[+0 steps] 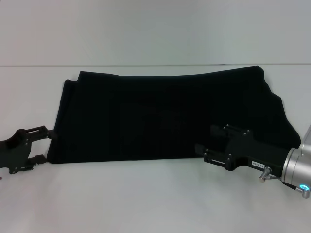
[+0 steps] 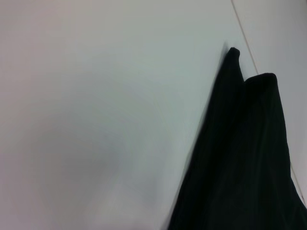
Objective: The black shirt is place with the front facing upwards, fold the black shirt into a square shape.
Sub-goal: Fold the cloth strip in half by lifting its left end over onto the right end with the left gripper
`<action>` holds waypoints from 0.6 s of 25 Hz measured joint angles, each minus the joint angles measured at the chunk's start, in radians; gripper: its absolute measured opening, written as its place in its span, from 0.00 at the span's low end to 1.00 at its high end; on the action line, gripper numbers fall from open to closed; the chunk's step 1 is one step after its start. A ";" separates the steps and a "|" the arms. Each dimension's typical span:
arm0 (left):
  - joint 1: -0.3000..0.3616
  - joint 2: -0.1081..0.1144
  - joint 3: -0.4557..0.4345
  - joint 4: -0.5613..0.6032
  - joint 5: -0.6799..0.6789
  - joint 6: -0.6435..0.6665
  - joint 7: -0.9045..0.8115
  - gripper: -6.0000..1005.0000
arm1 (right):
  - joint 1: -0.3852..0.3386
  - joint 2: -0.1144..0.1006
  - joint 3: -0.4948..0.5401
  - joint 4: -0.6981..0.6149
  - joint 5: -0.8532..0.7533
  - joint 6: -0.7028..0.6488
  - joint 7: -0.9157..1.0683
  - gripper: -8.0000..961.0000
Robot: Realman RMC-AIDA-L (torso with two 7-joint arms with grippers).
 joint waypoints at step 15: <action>-0.028 0.000 0.034 -0.023 -0.004 -0.007 -0.001 0.80 | 0.005 0.002 -0.004 0.000 0.000 0.000 0.001 0.80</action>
